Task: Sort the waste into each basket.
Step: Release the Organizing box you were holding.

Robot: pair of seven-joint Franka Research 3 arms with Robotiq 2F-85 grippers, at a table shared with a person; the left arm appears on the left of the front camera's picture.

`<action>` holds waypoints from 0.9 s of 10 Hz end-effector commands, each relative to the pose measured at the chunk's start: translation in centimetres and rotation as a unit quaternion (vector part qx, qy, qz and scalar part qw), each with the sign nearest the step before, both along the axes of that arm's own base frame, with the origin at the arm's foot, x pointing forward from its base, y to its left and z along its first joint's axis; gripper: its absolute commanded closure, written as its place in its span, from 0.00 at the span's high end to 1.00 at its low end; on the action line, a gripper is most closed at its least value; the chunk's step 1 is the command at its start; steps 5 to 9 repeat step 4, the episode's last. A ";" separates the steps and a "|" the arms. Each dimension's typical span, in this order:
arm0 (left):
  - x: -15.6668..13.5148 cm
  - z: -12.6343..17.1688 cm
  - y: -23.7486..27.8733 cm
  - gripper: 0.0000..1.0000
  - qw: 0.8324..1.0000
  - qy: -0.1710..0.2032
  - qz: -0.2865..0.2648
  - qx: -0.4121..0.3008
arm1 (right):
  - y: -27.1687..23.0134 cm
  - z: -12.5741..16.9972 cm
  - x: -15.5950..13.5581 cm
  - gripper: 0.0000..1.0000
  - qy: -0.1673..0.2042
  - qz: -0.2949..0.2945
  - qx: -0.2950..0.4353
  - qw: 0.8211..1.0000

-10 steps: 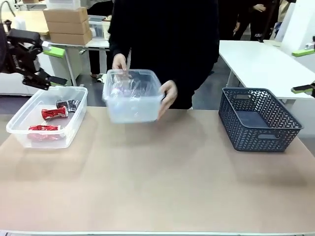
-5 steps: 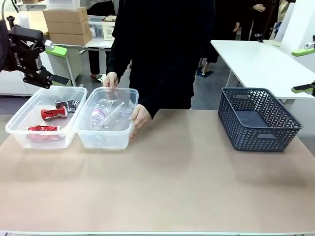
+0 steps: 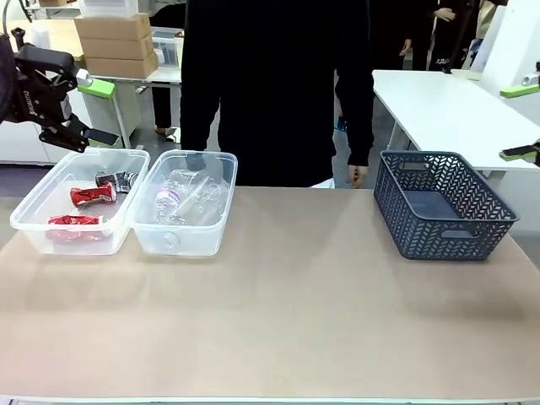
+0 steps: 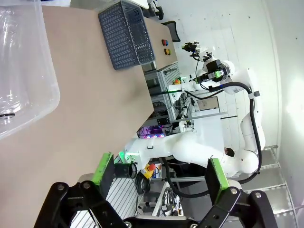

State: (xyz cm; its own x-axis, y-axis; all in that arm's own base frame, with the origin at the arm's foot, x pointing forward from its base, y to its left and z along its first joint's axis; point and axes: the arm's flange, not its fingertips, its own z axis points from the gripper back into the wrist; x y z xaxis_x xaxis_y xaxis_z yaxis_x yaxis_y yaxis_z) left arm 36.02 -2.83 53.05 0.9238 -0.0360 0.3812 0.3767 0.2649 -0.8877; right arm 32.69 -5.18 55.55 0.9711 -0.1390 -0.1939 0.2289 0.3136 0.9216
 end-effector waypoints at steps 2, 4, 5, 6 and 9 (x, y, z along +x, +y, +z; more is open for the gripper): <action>0.0 0.1 0.1 1.00 1.000 -0.006 -0.007 -0.001 | -0.4 0.2 -0.1 0.92 -0.008 0.009 -0.006 1.000; 0.0 0.1 0.1 1.00 1.000 -0.006 -0.007 -0.001 | -0.4 0.2 -0.1 0.92 -0.008 0.009 -0.006 1.000; 0.0 0.1 0.1 1.00 1.000 -0.006 -0.007 -0.001 | -0.4 0.2 -0.1 0.92 -0.008 0.009 -0.006 1.000; 0.0 0.1 0.1 1.00 1.000 -0.006 -0.007 -0.001 | -0.4 0.2 -0.1 0.92 -0.008 0.009 -0.006 1.000; 0.0 0.1 0.1 1.00 1.000 -0.006 -0.007 -0.001 | -0.4 0.2 -0.1 0.92 -0.008 0.009 -0.006 1.000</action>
